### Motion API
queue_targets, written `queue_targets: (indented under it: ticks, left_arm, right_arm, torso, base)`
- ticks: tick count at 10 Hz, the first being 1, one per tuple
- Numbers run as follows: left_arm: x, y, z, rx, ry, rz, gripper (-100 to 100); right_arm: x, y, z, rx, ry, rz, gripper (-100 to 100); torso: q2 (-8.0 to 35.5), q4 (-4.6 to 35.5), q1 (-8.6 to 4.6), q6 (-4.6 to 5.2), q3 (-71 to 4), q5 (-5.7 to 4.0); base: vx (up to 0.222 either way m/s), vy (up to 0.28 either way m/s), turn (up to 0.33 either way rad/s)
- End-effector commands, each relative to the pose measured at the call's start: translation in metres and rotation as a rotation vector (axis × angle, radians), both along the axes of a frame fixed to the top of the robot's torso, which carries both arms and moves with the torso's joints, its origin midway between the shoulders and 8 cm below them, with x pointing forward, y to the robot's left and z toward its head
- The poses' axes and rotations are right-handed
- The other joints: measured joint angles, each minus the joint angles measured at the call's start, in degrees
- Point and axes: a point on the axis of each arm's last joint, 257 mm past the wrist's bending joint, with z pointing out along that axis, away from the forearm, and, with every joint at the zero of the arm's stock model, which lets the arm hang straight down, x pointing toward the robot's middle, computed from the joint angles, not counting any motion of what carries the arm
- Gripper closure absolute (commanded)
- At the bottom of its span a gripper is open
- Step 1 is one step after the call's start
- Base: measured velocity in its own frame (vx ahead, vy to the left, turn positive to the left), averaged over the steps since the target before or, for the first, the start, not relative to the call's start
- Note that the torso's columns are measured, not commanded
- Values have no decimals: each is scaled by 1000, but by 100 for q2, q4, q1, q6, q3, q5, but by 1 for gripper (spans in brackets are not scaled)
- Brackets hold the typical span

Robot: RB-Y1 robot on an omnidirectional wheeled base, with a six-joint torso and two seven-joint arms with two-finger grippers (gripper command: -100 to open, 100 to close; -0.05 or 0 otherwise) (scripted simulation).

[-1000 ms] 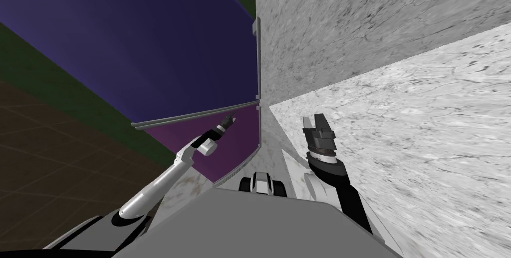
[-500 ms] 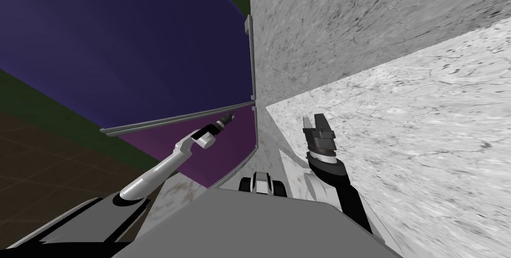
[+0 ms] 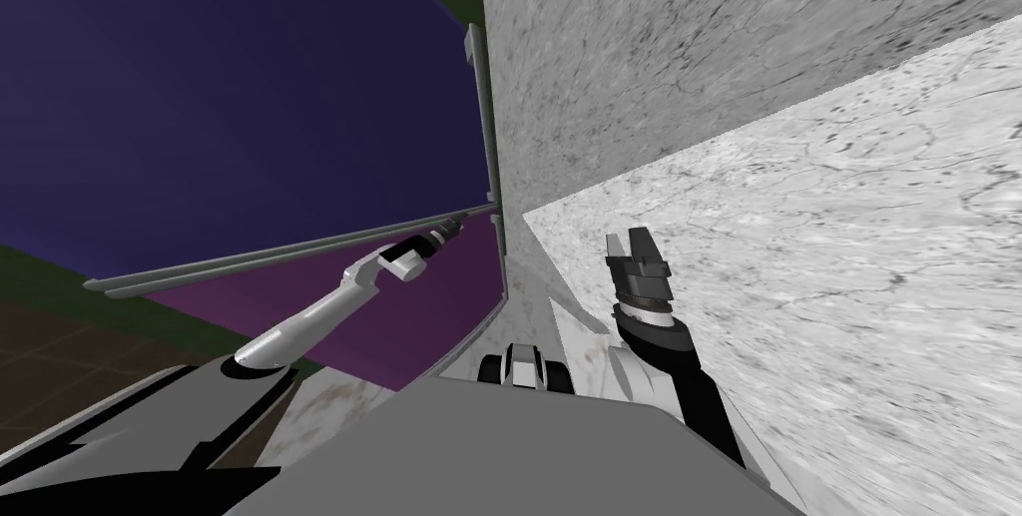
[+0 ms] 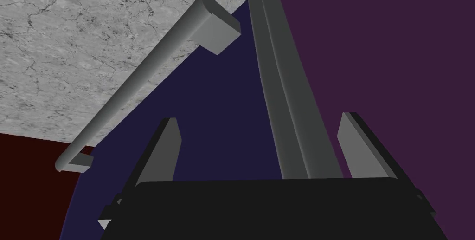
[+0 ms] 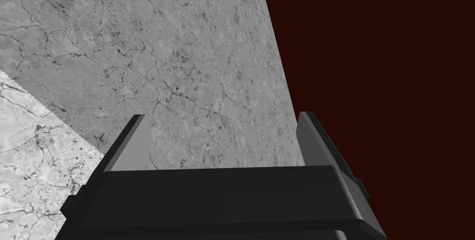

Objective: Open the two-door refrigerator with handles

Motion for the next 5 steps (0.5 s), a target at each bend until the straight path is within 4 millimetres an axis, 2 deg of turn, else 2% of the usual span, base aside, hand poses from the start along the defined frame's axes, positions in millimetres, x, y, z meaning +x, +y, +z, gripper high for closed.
queue_targets:
  ticks: [1,3,5]
  left_arm:
    - [14,24,22,66,4,55,-100]
    - [25,46,44,111,6,109,-100]
    - [32,66,74,152,-7,161,-100]
  right_arm:
    - [0,0,0,0,0,0,0]
    - [0,0,0,0,0,0,0]
    - [0,0,0,0,0,0,0]
  torso:
    - [5,2,-1,3,3,0]
    - [-8,-2,-26,4,-6,-8]
    - [10,4,-15,2,7,-4]
  base:
    - [82,-125,-129]
    - [71,-152,-128]
    - [66,-165,-113]
